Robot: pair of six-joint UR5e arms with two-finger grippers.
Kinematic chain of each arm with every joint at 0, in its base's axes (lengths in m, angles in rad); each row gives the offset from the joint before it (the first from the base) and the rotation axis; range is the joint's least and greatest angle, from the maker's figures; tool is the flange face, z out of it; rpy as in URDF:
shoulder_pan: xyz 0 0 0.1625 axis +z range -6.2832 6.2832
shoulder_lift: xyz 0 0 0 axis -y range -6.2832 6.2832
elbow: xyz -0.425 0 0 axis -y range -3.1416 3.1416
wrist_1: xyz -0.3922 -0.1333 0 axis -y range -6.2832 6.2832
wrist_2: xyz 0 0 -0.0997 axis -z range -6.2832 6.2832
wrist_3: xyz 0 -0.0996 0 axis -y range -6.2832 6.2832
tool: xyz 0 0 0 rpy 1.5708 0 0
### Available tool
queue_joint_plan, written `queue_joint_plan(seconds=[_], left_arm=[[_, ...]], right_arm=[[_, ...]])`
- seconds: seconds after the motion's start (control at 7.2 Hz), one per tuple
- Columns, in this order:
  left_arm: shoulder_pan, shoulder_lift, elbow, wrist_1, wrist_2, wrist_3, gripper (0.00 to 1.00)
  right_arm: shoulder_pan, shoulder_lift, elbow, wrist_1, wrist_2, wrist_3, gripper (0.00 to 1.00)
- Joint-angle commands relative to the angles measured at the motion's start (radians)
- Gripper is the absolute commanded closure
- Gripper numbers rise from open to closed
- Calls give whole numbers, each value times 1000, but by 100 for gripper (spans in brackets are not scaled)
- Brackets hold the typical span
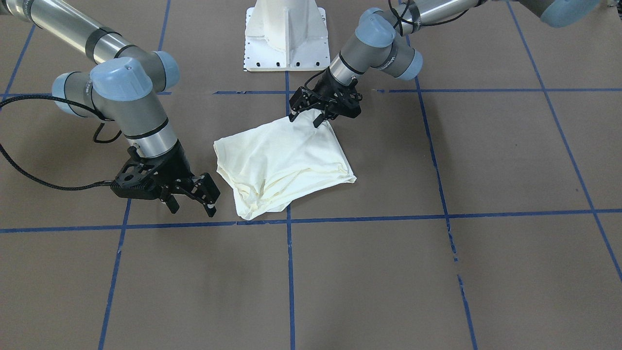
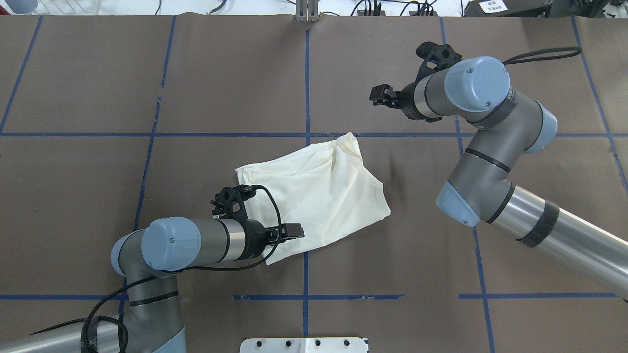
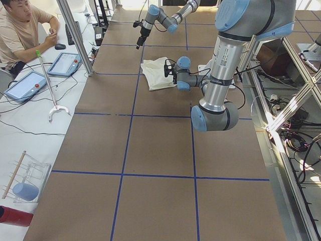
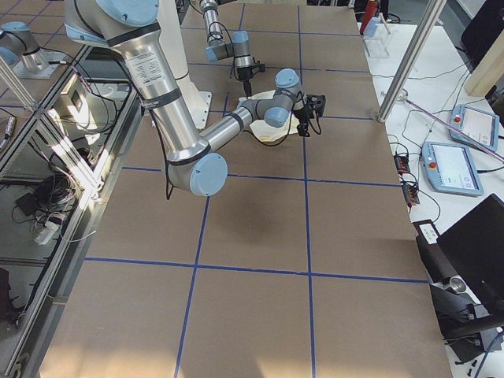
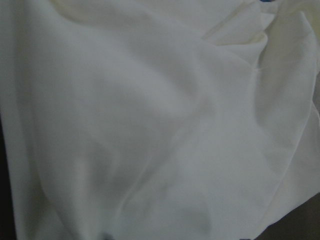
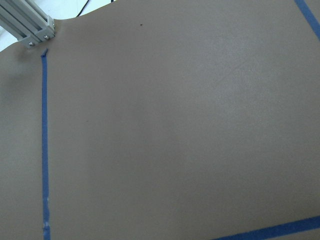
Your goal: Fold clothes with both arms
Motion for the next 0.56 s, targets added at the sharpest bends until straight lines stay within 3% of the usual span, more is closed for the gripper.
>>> queue_joint_plan(seconds=[0.0,0.42], left_arm=[[-10,-2,-63,4,-9,4,13],[-83,1,-103,103,-91,26,8]], right_arm=[[1,0,-1,-1,1,0,0],[1,-20,2,-13,11,-11,0]])
